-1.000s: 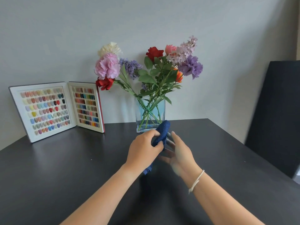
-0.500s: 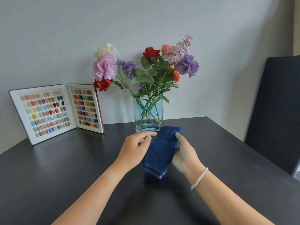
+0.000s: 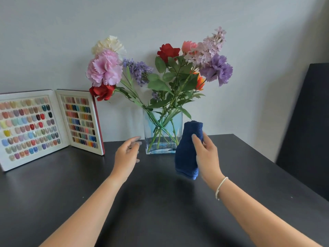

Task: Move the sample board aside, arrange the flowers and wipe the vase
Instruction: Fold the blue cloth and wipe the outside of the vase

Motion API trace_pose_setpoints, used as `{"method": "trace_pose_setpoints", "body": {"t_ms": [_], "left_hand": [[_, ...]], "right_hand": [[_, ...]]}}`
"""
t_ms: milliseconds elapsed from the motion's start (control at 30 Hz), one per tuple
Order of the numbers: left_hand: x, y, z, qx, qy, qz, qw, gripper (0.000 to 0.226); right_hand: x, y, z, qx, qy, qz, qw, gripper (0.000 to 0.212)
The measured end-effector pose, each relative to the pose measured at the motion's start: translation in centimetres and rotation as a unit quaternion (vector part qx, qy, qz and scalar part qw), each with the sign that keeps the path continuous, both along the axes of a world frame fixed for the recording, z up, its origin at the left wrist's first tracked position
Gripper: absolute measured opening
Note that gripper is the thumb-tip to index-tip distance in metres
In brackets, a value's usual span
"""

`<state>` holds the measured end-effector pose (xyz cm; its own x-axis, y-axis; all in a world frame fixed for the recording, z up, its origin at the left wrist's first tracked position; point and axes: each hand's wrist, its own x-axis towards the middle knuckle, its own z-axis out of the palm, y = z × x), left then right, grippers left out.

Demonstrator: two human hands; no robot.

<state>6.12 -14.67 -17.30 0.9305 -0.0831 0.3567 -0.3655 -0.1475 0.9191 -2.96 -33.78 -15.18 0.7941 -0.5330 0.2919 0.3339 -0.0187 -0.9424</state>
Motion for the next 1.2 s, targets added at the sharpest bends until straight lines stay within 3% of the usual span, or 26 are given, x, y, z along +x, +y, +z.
{"method": "trace_pose_setpoints", "body": {"t_ms": [67,133,233,333,433,500,567,667,767,867,967,1067,1200], "left_hand": [[1.9,-0.9,-0.6,-0.021,0.006,0.003,1.0,0.026],[3.6,-1.9,-1.0,-0.052,0.015,0.006,0.998,0.028],[5.8,-2.9,-1.5,-0.085,0.021,0.001,0.996,0.035],[7.6,-3.3,-2.1,-0.095,0.019,-0.049,0.994,0.047],[9.3,-3.7,-1.8,-0.103,0.016,-0.097,0.99,0.052],[10.0,-4.0,-1.5,-0.103,0.013,-0.125,0.987,0.059],[10.7,-4.2,-1.5,-0.111,0.01,-0.145,0.983,0.063],[11.6,-4.0,-1.2,-0.121,0.01,-0.15,0.981,0.058],[12.1,-3.8,-0.9,-0.14,0.021,-0.168,0.975,0.05],[12.5,-3.4,-1.1,-0.14,0.037,-0.201,0.969,0.04],[13.2,-3.2,-1.0,-0.131,0.05,-0.215,0.967,0.027],[13.7,-3.1,-1.0,-0.132,0.057,-0.219,0.965,0.025],[13.5,-3.4,-1.1,-0.112,0.031,-0.217,0.969,0.029]], "right_hand": [[1.4,0.3,-0.4,-0.078,-0.011,-0.014,0.997,0.027],[2.6,0.5,-0.8,-0.072,0.001,0.009,0.997,0.025],[4.0,0.2,-1.0,0.038,0.053,0.055,0.996,0.012],[5.1,-0.5,-1.4,0.123,0.055,0.067,0.989,0.014],[6.4,-0.2,-2.0,0.015,0.003,-0.021,1.0,0.026],[7.3,0.8,-1.9,-0.098,-0.088,-0.071,0.989,0.032],[8.8,1.5,-1.9,-0.223,-0.149,-0.114,0.957,0.037],[11.2,2.2,-2.2,-0.387,-0.155,-0.179,0.891,0.043],[13.0,2.9,-3.4,-0.557,-0.144,-0.206,0.791,0.047],[13.8,2.9,-4.3,-0.665,-0.116,-0.239,0.699,0.05],[13.8,2.7,-4.6,-0.723,-0.102,-0.248,0.637,0.055],[13.7,1.8,-4.5,-0.741,-0.124,-0.225,0.621,0.058],[13.9,0.3,-3.0,-0.675,-0.179,-0.236,0.676,0.051]]}}
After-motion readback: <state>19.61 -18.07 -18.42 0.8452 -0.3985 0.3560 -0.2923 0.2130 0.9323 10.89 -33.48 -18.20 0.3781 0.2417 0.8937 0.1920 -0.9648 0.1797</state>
